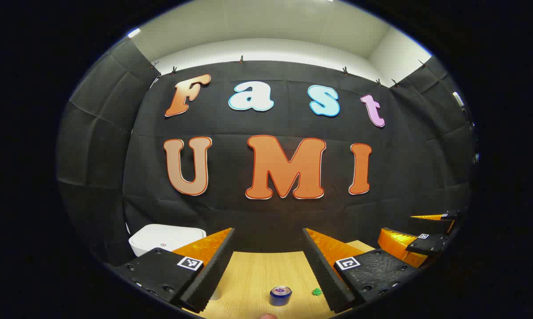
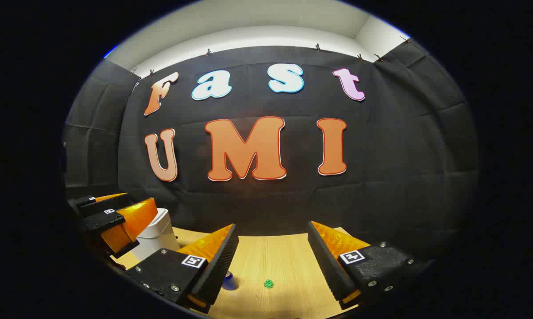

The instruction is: Press the lid of the desktop garbage bin to open it, pick up the crumpled paper on the desktop and throw it into the bin, then pick up the pop can on the desktop and drop it into the bin, and finally close the garbage bin lid.

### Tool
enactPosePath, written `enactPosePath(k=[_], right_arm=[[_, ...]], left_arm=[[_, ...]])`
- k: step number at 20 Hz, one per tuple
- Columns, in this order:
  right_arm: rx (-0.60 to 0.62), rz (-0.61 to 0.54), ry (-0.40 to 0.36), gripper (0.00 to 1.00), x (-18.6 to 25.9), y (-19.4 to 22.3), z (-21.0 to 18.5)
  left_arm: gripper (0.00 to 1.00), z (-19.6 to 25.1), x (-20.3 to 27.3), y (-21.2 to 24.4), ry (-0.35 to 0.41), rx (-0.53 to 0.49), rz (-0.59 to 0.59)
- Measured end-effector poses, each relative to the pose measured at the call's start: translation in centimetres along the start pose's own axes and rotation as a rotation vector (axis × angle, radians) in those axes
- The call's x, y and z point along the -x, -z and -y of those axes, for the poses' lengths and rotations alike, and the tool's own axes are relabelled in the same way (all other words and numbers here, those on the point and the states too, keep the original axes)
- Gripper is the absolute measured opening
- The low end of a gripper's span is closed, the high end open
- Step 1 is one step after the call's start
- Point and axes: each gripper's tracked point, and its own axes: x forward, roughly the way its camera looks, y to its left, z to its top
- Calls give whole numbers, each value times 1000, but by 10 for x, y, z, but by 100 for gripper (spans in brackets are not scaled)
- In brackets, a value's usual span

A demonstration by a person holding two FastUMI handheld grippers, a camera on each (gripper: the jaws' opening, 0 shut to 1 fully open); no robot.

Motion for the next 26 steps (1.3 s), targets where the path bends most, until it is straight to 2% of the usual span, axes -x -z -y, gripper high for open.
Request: enactPosePath(k=[1,2,3,14,21,22,23,26], right_arm=[[3,-2,0,94,0,0,-1],[3,-2,0,94,0,-1,-1],[0,-2,-1,94,0,-1,-2],[10,-9,9,94,-2,1,-2],[4,-24,10,94,-2,6,-6],[5,-24,9,94,-2,6,-7],[7,-27,8,94,-3,7,-8],[10,-33,2,94,-5,9,-13]], left_arm=[[93,1,1,0,1,1,0],[96,2,1,0,5,3,-2],[93,2,2,0,7,3,0],[93,9,0,4,28,-17,-11],[93,-2,1,4,7,-16,-7],[96,-3,1,3,10,-18,-8],[93,-2,2,6,19,-19,-14],[92,-10,-2,6,16,-26,-20]])
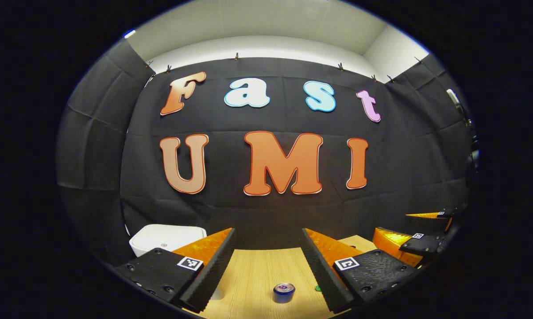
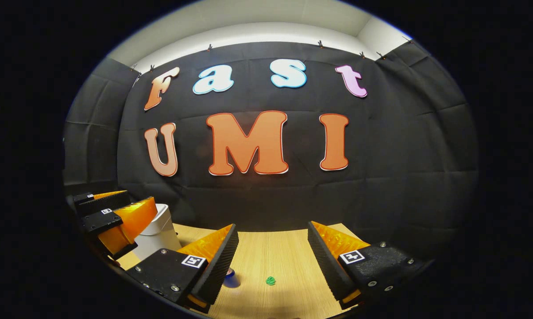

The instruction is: Press the lid of the desktop garbage bin to open it, pick up the crumpled paper on the desktop and throw it into the bin, then pick up the pop can on the desktop and drop it into the bin, and finally close the garbage bin lid.

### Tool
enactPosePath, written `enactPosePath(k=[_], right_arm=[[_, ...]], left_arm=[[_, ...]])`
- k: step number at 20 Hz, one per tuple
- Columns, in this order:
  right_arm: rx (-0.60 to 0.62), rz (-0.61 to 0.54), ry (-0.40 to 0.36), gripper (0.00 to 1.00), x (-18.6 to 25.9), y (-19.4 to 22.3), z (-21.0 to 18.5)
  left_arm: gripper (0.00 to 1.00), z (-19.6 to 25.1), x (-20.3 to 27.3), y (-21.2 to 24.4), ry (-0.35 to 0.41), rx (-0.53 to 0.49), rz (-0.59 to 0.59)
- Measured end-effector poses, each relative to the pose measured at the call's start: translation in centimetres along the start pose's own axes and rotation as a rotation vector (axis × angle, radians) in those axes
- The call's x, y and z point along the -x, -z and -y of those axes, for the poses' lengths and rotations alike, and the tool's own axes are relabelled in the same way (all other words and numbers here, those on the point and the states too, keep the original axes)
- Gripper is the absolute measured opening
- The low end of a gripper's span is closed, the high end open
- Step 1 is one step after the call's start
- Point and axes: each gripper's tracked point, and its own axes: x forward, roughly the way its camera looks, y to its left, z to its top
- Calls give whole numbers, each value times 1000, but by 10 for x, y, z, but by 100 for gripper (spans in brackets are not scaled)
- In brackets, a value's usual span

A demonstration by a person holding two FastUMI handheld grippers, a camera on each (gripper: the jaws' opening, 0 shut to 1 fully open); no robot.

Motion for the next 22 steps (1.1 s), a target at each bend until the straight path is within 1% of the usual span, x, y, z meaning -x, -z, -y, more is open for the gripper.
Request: enactPosePath(k=[2,4,6,7,10,12,16,22], right_arm=[[2,1,-3,94,-2,-1,-3],[5,-1,-4,94,-3,0,-4],[6,-5,-9,94,-5,3,-8],[6,-6,-10,94,-5,2,-9],[6,-10,-18,94,-10,3,-15],[10,-13,-23,94,-11,5,-17],[15,-16,-26,94,-13,6,-19],[29,-24,-11,94,-14,7,-16]], left_arm=[[90,-13,-1,-3,-33,9,9],[92,-27,-2,-4,-64,22,12],[90,-36,-2,-5,-83,22,11],[84,-43,-2,-3,-94,22,8],[79,-55,-1,-2,-112,34,-1],[76,-56,-3,-1,-113,38,-3],[77,-52,-3,0,-105,24,-4],[75,-42,-9,5,-80,16,-12]])
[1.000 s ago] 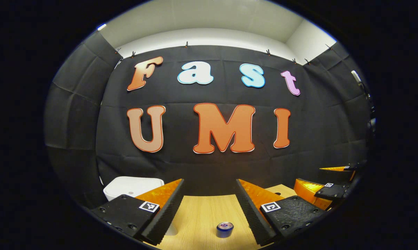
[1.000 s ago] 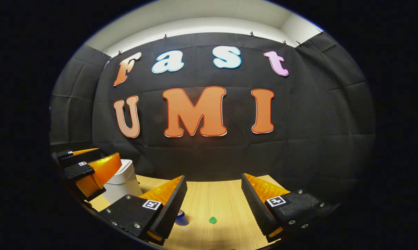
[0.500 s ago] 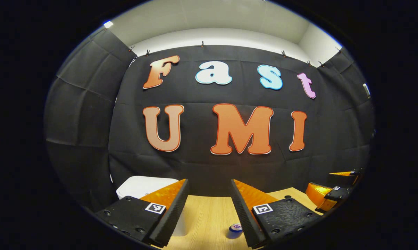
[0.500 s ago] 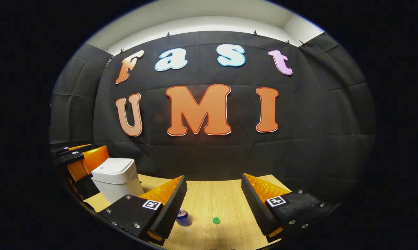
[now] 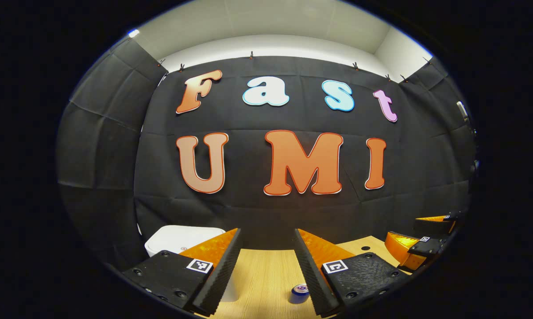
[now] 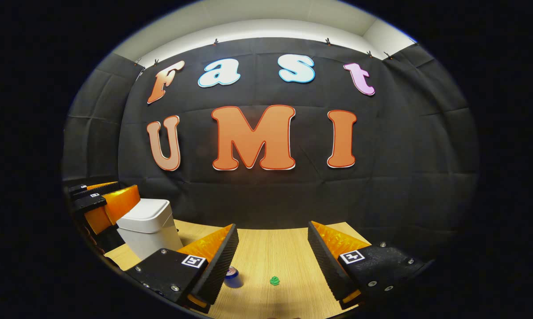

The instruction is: Press the lid of the desktop garbage bin to open it, pick up the crumpled paper on the desktop and throw it into the bin, then pick up the pop can on the desktop and drop it into the bin, and finally close the garbage bin lid.

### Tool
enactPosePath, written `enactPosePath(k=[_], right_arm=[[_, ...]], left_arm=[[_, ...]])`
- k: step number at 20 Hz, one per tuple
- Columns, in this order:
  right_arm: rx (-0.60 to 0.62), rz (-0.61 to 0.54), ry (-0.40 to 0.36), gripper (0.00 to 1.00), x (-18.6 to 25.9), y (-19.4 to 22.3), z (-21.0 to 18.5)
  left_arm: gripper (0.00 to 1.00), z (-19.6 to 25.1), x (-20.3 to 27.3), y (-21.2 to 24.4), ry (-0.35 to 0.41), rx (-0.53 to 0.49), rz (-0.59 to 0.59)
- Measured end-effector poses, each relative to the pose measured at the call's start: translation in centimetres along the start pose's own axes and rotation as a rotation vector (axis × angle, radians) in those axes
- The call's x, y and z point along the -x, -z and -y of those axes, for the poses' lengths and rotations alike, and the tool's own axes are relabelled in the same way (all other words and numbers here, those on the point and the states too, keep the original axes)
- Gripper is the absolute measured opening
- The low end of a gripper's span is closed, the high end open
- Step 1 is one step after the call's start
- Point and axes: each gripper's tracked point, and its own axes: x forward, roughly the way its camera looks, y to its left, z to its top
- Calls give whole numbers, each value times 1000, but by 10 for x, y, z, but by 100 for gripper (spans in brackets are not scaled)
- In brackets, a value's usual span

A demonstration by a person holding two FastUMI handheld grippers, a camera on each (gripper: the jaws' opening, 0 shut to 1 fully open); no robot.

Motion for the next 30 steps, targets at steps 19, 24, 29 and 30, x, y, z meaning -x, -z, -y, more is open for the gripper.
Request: enactPosePath(k=[19,24,29,30], right_arm=[[-23,-40,26,94,-14,16,9],[-13,-45,26,94,-16,18,7],[-6,-59,37,94,-17,22,8],[-5,-63,39,94,-17,23,9]], left_arm=[[0,-164,-68,27,-292,-29,-105],[0,-203,-81,87,-316,68,-285],[0,-198,-82,123,-288,104,-381],[0,-199,-85,122,-284,90,-365]])
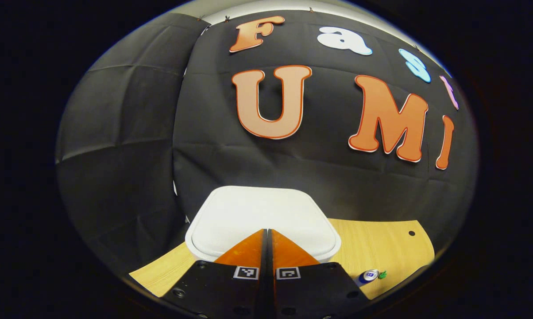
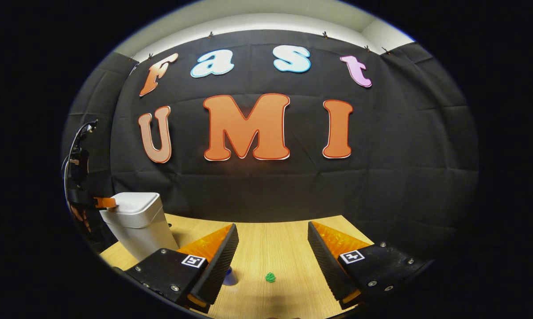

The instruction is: Press the lid of the desktop garbage bin to open it, pick up the crumpled paper on the desktop and throw it into the bin, then pick up the pop can on the desktop and drop it into the bin, and finally close the garbage bin lid.

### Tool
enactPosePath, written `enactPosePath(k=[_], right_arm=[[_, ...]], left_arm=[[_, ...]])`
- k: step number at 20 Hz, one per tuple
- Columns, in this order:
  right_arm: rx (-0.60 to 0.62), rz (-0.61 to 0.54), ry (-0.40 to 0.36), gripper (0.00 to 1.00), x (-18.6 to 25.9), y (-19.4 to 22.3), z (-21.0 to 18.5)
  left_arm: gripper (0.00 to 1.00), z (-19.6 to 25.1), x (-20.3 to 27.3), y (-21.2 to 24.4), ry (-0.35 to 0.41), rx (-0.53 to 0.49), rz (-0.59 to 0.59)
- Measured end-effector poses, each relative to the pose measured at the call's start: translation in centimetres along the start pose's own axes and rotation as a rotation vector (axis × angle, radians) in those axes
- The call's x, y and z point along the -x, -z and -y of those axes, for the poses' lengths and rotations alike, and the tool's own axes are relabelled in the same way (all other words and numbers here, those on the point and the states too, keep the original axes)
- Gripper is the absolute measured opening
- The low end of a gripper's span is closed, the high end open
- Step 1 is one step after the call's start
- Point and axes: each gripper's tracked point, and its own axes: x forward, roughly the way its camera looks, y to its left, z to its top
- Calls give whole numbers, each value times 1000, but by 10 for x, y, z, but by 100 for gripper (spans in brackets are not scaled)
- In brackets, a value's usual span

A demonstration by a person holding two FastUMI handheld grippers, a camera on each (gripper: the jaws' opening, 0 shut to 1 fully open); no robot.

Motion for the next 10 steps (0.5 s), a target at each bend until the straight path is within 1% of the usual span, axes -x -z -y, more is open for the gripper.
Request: enactPosePath(k=[1,2,4,7,10], right_arm=[[2,-4,1,94,0,1,0],[4,-9,1,94,0,3,0],[12,-16,0,94,0,6,-1],[13,-33,-2,94,-1,12,-2],[5,-42,-9,94,0,14,-4]], left_arm=[[0,0,-4,-3,7,-13,-1],[0,0,-1,1,7,-26,-39],[0,-1,-5,1,-8,-3,-45],[0,1,-1,4,-35,-40,-91],[0,2,2,-4,-36,-65,-63]])
